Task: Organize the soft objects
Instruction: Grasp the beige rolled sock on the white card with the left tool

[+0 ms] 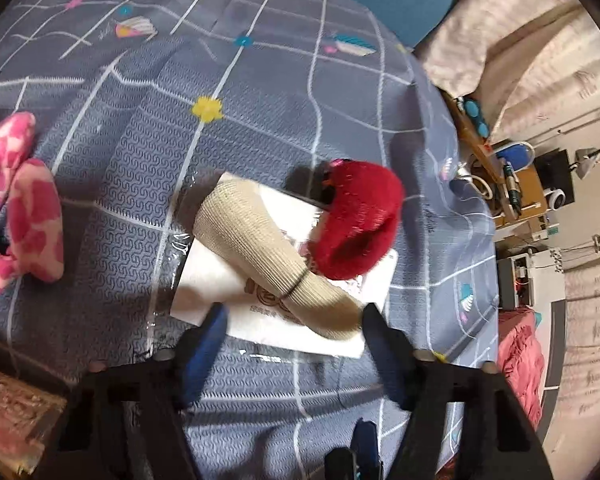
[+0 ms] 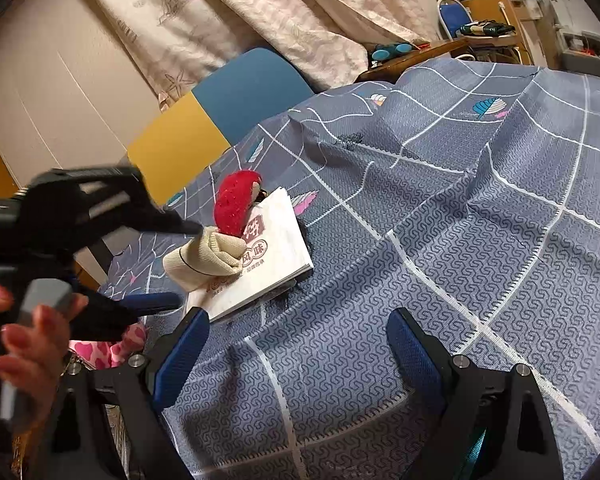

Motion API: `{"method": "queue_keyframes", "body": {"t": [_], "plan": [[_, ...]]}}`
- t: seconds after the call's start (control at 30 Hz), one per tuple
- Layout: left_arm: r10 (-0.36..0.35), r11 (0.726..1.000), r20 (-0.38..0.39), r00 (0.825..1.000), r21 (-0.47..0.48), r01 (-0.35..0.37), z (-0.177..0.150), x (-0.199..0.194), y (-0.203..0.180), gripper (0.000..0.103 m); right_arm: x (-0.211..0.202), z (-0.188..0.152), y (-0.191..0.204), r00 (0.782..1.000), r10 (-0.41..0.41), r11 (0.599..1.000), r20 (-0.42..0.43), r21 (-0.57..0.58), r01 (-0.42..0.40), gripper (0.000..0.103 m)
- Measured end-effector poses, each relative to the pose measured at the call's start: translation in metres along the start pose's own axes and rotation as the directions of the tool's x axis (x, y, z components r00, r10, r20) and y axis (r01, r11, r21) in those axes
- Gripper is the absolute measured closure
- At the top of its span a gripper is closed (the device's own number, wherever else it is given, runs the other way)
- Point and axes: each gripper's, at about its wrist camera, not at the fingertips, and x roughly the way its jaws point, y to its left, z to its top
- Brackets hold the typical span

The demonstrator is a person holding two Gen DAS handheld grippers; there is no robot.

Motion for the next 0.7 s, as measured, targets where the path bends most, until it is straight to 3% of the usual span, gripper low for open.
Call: {"method": "queue_keyframes", "body": {"t": [0.1,0.33,0.5,0.7], "plan": [[-0.008,0.999,0.009,1.0,0.034,0.008,0.001,0.003,-0.004,0.068,-0.001,0.0,0.0,1.0,0.003,1.0,0.003,0.001,-0.003,0.011],[0.008,0.993,0.045,0.999,0.113,-0.013,-0.007,-0.004,-0.006,0.083,-0.003,-0.001,-0.001,1.0,0.009,1.0,0.011,0.008,-0.009,0.011],[0.009,0.992,0.06,0.998,0.122,-0.017,-0.012,-0.014,-0.001,0.101,-0.003,-0.001,-0.002,1.0,0.009,1.0,0.012,0.008,-0.009,0.011],[-0.047,0.989,0.079,0.996,0.145,0.035,-0.029,-0.04,0.0,0.101,-0.003,-0.001,-0.002,1.0,0.005,1.0,0.011,0.006,-0.005,0.011]]}}
